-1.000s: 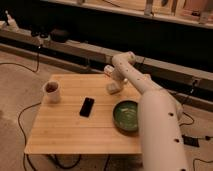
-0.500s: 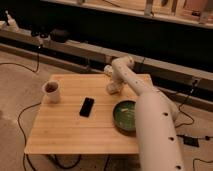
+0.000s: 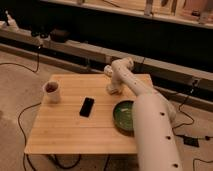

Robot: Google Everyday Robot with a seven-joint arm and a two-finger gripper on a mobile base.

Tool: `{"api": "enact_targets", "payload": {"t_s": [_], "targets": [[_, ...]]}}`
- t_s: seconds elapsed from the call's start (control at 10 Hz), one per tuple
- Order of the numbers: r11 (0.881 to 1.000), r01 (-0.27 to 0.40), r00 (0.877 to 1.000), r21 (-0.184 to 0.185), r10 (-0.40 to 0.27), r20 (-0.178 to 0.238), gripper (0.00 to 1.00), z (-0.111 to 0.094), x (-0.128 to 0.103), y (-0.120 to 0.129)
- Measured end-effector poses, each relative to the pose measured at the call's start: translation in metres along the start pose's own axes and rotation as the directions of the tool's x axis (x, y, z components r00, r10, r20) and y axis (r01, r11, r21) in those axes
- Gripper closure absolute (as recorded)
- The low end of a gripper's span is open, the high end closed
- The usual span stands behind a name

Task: Wipe the white sponge on the table

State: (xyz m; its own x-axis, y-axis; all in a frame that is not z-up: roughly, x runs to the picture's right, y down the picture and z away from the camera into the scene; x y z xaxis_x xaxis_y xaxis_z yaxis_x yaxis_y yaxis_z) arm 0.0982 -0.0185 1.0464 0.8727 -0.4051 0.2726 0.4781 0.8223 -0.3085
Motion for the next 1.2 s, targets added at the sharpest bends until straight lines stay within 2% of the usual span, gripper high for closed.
{"api": "enact_targets", "payload": {"t_s": [0.2,0.4,0.5,0.7,0.8,1.0,1.1,1.2], "targets": [[1.000,0.023,1.000,0.017,-0.023,0.009,0.62,-0.007,-0.008,-0.005],[0.998,0.061,0.998,0.031,-0.062,0.033,0.62,-0.013,-0.027,-0.009],[0.995,0.092,0.994,0.035,-0.094,0.049,0.62,-0.014,-0.042,-0.011],[0.983,0.184,0.978,0.028,-0.186,0.090,0.62,-0.014,-0.080,-0.007],[0.972,0.234,0.966,0.015,-0.234,0.113,0.62,-0.014,-0.101,0.000],[0.954,0.296,0.947,-0.039,-0.288,0.140,0.62,-0.017,-0.118,0.025],[0.947,0.315,0.942,-0.064,-0.303,0.145,0.62,-0.019,-0.121,0.037],[0.944,0.317,0.942,-0.093,-0.301,0.147,0.62,-0.022,-0.119,0.052]]}}
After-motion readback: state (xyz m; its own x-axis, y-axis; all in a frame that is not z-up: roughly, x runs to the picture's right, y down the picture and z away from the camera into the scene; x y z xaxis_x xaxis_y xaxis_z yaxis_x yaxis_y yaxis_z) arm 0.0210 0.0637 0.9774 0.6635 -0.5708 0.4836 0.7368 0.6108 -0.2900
